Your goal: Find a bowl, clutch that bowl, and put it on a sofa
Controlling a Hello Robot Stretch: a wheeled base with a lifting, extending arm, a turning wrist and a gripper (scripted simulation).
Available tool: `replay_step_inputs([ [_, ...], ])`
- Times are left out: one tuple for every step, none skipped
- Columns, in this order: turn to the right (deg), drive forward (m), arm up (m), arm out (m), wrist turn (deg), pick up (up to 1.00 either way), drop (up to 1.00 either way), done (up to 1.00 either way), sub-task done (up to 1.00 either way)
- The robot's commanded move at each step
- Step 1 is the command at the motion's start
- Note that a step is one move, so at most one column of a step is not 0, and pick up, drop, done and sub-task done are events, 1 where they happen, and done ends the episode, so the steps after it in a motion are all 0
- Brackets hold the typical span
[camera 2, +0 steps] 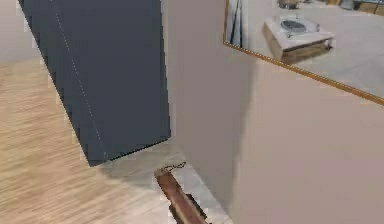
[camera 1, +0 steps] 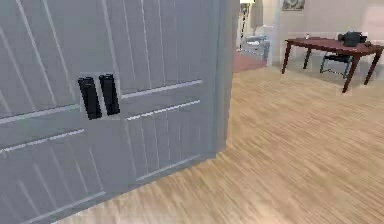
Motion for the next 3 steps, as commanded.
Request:
replay_step_inputs([
  [-42.0,0.00,0.00,0.00,0.0,0.00,0.00,0.00,0.00],
  [0.0,0.20,0.00,0.00,0.0,0.00,0.00,0.00,0.00],
  [45.0,0.00,0.00,0.00,0.0,0.00,0.00,0.00,0.00],
])
